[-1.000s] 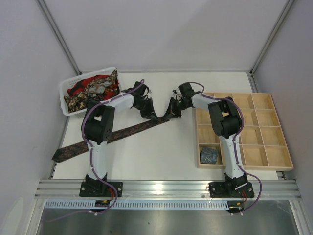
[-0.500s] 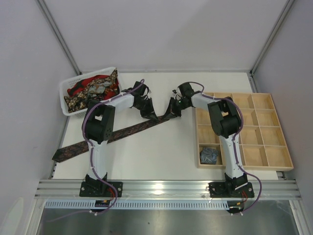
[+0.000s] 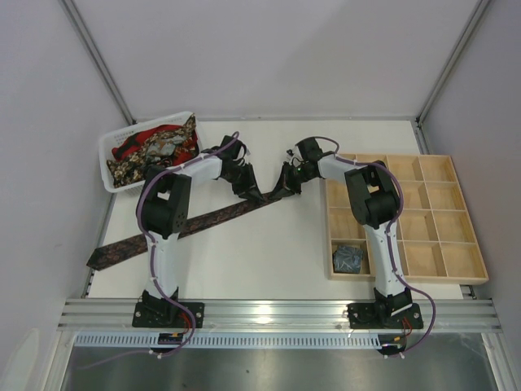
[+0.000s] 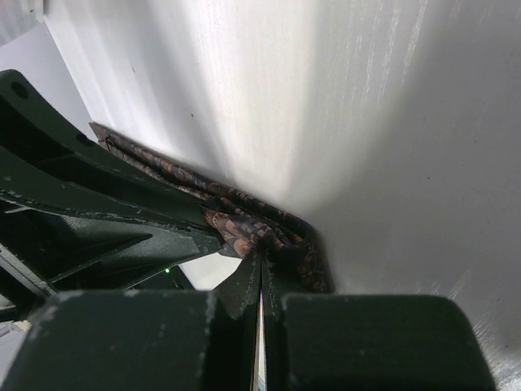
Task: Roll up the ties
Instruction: Roll the tie
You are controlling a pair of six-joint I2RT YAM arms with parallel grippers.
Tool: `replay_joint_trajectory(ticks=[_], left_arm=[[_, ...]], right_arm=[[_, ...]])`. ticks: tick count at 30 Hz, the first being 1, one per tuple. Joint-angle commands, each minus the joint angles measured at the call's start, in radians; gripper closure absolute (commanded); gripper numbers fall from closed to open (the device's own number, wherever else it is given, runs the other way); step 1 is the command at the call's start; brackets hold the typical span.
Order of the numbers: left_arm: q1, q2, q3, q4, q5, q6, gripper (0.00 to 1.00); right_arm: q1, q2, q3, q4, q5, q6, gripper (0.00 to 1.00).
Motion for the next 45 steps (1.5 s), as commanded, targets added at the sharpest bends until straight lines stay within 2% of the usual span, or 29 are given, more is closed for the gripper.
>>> replay_joint_trajectory(ticks=[1, 6, 13, 16, 19, 28, 30, 36, 45], left_arm=[[0.008, -0.079, 0.016, 0.035, 0.018, -0.005, 0.75], [0.007, -0.063, 0.031, 0.083, 0.063, -0.048, 0.83], [-0.001, -0.069, 0.027, 0.104, 0.055, -0.062, 0.89], [-0.006, -0.115, 0.013, 0.084, -0.003, -0.055, 0.89], [-0.007, -0.150, 0.000, 0.086, -0.020, -0.060, 0.85], [-0.018, -0.122, 0.024, 0.078, -0.014, -0.084, 0.80], [-0.022, -0.110, 0.020, 0.117, 0.020, -0.100, 0.80], [-0.027, -0.037, 0.059, 0.083, 0.035, -0.080, 0.86], [-0.026, -0.030, -0.029, 0.100, 0.023, -0.059, 0.87]], right_arm=[[-0.005, 0.026, 0.017, -0.005, 0.026, -0.020, 1.00], [-0.007, 0.026, 0.016, -0.009, 0.028, -0.025, 1.00], [-0.008, 0.026, 0.016, -0.013, 0.032, -0.028, 1.00], [-0.010, 0.026, 0.017, -0.011, 0.029, -0.023, 1.00], [-0.010, 0.024, 0.016, -0.011, 0.032, -0.026, 1.00], [-0.011, 0.022, 0.004, -0.005, 0.031, -0.025, 1.00], [-0.010, 0.019, 0.002, -0.003, 0.031, -0.025, 1.00], [-0.015, 0.015, -0.003, -0.005, 0.028, -0.023, 1.00], [-0.018, 0.019, 0.003, -0.006, 0.019, -0.023, 1.00]])
